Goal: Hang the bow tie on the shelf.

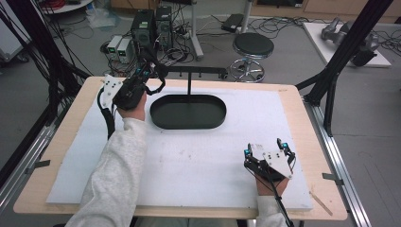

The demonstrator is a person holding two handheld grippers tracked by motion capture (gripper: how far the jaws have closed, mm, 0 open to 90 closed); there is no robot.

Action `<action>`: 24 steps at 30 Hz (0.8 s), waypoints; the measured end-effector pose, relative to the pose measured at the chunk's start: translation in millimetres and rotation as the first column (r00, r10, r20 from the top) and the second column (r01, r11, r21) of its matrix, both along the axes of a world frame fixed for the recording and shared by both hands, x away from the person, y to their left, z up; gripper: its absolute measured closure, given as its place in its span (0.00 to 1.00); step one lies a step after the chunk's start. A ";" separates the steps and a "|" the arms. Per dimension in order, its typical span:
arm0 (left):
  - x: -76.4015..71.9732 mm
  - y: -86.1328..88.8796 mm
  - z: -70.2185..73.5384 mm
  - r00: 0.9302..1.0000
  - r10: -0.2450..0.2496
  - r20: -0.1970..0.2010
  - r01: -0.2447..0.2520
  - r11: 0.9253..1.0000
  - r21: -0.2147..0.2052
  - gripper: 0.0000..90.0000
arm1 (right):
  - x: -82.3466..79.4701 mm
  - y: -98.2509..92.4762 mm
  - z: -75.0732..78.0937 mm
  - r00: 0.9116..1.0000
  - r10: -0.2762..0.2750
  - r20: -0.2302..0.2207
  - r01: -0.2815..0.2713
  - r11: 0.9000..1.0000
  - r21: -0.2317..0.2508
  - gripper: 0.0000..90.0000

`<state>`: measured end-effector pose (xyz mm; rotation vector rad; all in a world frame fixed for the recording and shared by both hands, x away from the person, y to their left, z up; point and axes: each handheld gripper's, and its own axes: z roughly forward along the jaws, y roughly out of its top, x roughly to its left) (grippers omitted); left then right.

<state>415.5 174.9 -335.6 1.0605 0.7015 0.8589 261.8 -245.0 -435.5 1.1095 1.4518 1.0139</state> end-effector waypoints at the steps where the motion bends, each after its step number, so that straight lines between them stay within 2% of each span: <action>1: 4.9 -3.4 -3.1 1.000 0.003 -0.005 -0.003 1.000 -0.010 0.98 | -0.3 -0.7 0.1 1.000 0.002 -0.001 -0.002 1.000 0.002 0.06; 3: 8.3 -5.6 -5.3 1.000 0.003 -0.009 -0.003 1.000 -0.006 0.98 | -0.5 -0.4 0.0 1.000 0.001 0.000 -0.001 1.000 0.007 0.06; 4: 13.6 -9.0 -8.9 1.000 0.003 -0.030 -0.003 1.000 -0.001 0.98 | -0.5 -0.7 0.1 1.000 0.005 0.000 -0.005 1.000 0.002 0.06; 5: 13.6 -9.0 -8.9 1.000 0.003 -0.030 -0.003 1.000 -0.001 0.98 | -0.4 -0.5 0.1 1.000 0.005 0.001 -0.005 1.000 0.003 0.06; 7: 22.4 -11.8 -16.4 0.997 0.028 -0.071 -0.028 1.000 0.002 0.98 | -0.7 -0.1 0.1 1.000 0.006 0.000 -0.006 1.000 0.003 0.06; 9: 26.2 -11.0 -20.4 0.996 0.038 -0.086 -0.038 0.999 0.003 0.98 | -0.8 0.4 -0.1 1.000 0.010 -0.002 -0.010 1.000 0.004 0.06; 11: 28.3 -10.5 -22.5 0.995 0.033 -0.092 -0.033 0.999 0.002 0.98 | -0.9 0.6 0.1 1.000 0.013 0.002 -0.013 1.000 -0.001 0.06; 12: 31.6 -9.7 -26.3 0.995 0.039 -0.091 -0.036 0.999 0.033 0.98 | -0.8 0.6 0.1 1.000 0.015 0.002 -0.015 1.000 -0.002 0.06; 13: 33.2 -9.5 -28.0 0.995 0.042 -0.092 -0.039 0.999 0.036 0.98 | -0.8 0.8 0.1 1.000 0.015 0.002 -0.015 1.000 -0.002 0.06; 16: 37.5 -8.5 -32.3 0.992 0.054 -0.111 -0.051 0.998 0.024 0.98 | -0.9 1.5 -0.1 1.000 0.023 0.003 -0.023 1.000 -0.007 0.06; 20: 40.5 -8.8 -34.9 0.991 0.065 -0.119 -0.061 0.997 0.038 0.98 | -0.8 1.5 -0.1 1.000 0.031 0.001 -0.031 0.999 -0.006 0.06; 22: 43.8 -8.3 -38.8 0.986 0.078 -0.148 -0.072 0.996 0.047 0.98 | -0.8 1.2 0.1 0.999 0.036 0.000 -0.036 0.999 -0.002 0.06; 24: 44.8 -8.2 -40.4 0.984 0.079 -0.160 -0.071 0.996 0.052 0.98 | -0.4 1.6 -0.1 0.999 0.040 0.000 -0.040 0.999 -0.002 0.06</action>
